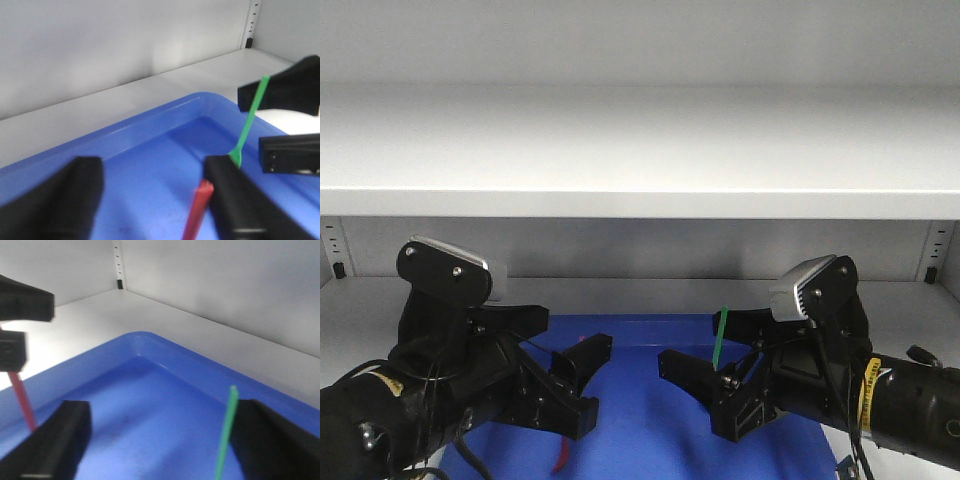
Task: Sort red and green spoons into left cabinet
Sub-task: 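Open both grippers to drop the spoons into the blue tray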
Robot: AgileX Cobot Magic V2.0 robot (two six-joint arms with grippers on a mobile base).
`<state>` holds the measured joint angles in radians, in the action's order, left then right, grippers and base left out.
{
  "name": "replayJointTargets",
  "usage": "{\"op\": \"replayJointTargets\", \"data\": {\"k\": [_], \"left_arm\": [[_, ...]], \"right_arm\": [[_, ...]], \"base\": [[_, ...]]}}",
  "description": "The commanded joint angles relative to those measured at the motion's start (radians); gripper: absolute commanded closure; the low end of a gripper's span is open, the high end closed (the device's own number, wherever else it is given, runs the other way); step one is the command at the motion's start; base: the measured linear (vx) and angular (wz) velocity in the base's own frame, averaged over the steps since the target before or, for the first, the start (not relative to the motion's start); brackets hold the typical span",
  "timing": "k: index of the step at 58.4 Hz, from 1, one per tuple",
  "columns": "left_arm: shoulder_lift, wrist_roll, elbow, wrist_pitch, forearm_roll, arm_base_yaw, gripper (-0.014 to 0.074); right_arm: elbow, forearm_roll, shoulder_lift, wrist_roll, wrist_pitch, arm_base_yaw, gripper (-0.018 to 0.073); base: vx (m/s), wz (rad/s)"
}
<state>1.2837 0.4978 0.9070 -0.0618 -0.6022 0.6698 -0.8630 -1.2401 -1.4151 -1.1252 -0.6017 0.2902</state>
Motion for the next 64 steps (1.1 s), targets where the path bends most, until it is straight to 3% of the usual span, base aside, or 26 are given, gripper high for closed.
{"op": "replayJointTargets", "data": {"k": [1,15,19,24,30,39,47,64], "left_arm": [[-0.026,-0.003,0.037,-0.071,-0.005,0.007,-0.0052],[-0.027,0.03,0.037,-0.071,-0.005,0.005,-0.0008],[-0.027,0.03,0.037,-0.07,-0.005,0.005,0.0011],[-0.027,0.03,0.037,-0.077,-0.005,0.005,0.0024],[-0.027,0.036,0.037,-0.085,-0.003,0.005,0.0028],[-0.027,0.038,0.037,-0.084,-0.004,0.005,0.0028],[-0.027,0.038,0.037,-0.084,-0.004,0.005,0.0028],[-0.071,0.027,0.037,-0.081,-0.005,0.005,0.0028]], "right_arm": [[-0.035,0.037,0.031,0.002,-0.005,-0.001,-0.0134],[-0.035,0.019,0.037,0.029,0.105,-0.002,-0.0104],[-0.035,-0.068,0.037,0.029,0.078,-0.002,-0.0083],[-0.035,-0.245,0.037,0.026,0.024,-0.002,-0.0041],[-0.035,-0.39,0.037,-0.007,0.041,-0.002,0.0004],[-0.035,-0.498,0.038,0.005,0.061,-0.002,0.0034],[-0.035,-0.478,0.049,-0.008,0.109,-0.002,0.0036],[-0.035,-0.253,0.098,-0.03,0.16,-0.002,0.0036]], "base": [[0.0,0.0],[0.0,0.0],[0.0,0.0],[0.0,0.0],[0.0,0.0],[0.0,0.0],[0.0,0.0],[0.0,0.0]]}}
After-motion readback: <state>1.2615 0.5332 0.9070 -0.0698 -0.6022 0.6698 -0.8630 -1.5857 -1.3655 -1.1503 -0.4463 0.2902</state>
